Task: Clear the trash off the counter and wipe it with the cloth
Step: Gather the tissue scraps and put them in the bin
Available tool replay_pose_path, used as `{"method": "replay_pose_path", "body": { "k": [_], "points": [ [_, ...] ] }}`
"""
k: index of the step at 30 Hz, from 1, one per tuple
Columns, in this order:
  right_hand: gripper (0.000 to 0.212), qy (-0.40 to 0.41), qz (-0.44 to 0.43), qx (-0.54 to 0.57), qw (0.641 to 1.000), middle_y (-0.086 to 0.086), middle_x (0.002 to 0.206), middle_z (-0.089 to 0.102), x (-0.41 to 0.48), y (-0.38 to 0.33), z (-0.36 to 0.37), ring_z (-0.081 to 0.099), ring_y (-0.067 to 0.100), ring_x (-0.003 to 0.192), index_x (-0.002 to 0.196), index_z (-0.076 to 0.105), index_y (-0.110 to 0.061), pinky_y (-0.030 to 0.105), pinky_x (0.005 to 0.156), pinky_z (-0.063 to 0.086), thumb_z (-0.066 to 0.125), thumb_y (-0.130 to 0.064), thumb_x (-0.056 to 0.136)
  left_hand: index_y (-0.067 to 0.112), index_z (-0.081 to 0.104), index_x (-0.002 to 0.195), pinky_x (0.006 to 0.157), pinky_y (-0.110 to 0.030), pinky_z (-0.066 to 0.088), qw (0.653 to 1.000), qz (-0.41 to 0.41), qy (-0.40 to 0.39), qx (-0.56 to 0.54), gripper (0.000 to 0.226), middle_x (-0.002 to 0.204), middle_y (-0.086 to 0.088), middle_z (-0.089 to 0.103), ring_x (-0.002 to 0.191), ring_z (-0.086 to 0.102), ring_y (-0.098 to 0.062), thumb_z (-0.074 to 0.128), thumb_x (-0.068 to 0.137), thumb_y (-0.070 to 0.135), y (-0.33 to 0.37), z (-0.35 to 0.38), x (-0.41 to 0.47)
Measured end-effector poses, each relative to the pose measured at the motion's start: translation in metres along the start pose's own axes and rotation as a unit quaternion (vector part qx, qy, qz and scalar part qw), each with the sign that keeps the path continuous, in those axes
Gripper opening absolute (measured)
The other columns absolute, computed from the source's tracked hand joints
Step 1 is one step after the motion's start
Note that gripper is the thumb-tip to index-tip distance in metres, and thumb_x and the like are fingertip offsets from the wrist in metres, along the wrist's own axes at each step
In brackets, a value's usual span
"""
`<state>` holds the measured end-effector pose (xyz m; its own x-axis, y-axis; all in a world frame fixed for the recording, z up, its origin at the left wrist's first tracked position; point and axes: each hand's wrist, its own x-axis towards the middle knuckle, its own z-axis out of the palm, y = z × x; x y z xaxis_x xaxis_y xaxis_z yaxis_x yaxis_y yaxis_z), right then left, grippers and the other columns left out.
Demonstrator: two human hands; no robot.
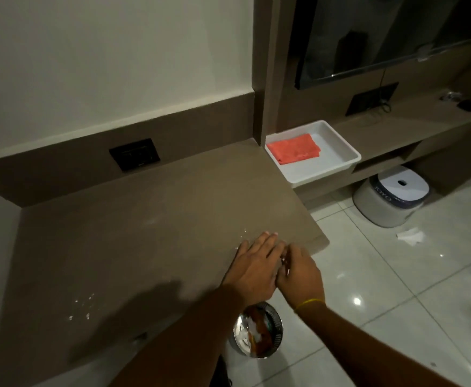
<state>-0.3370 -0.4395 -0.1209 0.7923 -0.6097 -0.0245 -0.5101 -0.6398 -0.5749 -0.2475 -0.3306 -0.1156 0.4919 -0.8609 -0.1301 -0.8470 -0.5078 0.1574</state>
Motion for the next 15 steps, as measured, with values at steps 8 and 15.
{"method": "replay_pose_path", "body": {
  "k": [8,15],
  "points": [
    [0.021,-0.072,0.163,0.108,0.978,-0.002,0.087,0.058,-0.081,0.08,0.091,0.057,0.021,0.07,0.088,0.041,-0.029,0.039,0.062,0.051,0.062,-0.026,0.083,0.016,0.014,0.168,0.124,-0.064,0.029,0.984,0.114,0.057,0.122,0.097,0.178,-0.012,0.012,0.163,0.016,-0.032,0.072,0.093,0.038,0.024,0.044,0.02],
    [0.055,-0.182,0.191,0.028,0.964,0.001,0.103,0.071,-0.091,0.169,0.211,0.07,0.029,0.085,0.108,0.041,-0.029,0.037,0.066,0.055,0.08,-0.038,0.071,0.014,0.009,0.169,0.131,-0.055,0.024,0.96,0.131,0.152,0.194,0.088,0.177,-0.015,0.011,0.163,0.016,-0.033,0.062,0.098,0.021,0.018,0.076,0.021]
  ]
}}
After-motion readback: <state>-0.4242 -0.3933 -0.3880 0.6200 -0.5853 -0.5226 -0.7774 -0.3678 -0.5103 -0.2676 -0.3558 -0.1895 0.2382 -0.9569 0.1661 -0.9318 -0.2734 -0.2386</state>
